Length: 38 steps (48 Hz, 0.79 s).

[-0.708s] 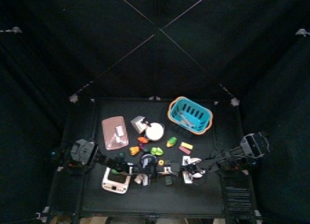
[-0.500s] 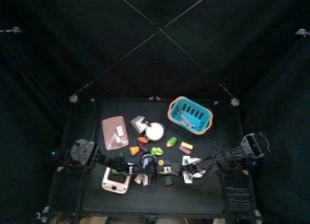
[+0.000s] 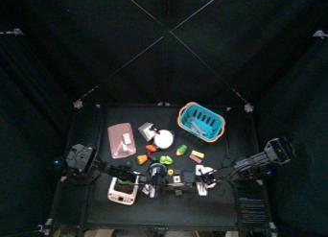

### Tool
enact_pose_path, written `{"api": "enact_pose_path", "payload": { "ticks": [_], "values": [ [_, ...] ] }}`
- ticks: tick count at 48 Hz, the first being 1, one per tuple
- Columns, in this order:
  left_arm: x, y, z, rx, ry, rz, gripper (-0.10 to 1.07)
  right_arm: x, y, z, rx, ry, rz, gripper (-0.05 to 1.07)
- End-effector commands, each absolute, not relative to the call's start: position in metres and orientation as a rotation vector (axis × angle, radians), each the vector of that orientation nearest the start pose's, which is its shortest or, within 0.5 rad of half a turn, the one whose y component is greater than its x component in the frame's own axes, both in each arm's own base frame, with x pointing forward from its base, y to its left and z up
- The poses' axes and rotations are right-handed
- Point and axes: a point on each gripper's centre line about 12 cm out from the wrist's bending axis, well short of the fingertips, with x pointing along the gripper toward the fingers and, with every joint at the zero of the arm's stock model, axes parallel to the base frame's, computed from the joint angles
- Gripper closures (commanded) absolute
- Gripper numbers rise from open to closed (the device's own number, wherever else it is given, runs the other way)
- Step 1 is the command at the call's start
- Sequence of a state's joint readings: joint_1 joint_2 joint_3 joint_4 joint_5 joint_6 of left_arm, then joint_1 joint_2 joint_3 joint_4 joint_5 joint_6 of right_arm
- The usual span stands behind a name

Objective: Cut sushi piece

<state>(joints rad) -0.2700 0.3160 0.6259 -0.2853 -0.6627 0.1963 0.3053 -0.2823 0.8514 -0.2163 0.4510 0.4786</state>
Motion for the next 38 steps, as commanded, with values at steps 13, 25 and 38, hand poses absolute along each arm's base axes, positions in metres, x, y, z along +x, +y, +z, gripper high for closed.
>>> {"api": "enact_pose_path", "payload": {
  "ticks": [13,25,38],
  "values": [
    [0.44,-0.12,0.134,-0.046,0.234,-0.072,0.59,0.286,0.086,0.184,0.117,0.951,0.078,0.6],
    [0.442,-0.132,0.136,-0.091,0.23,-0.061,0.59,0.284,0.086,0.178,0.13,0.975,0.071,0.6],
    [0.444,-0.133,0.136,-0.138,0.234,-0.026,0.59,0.284,0.088,0.174,0.13,0.987,0.073,0.6]
  ]
}}
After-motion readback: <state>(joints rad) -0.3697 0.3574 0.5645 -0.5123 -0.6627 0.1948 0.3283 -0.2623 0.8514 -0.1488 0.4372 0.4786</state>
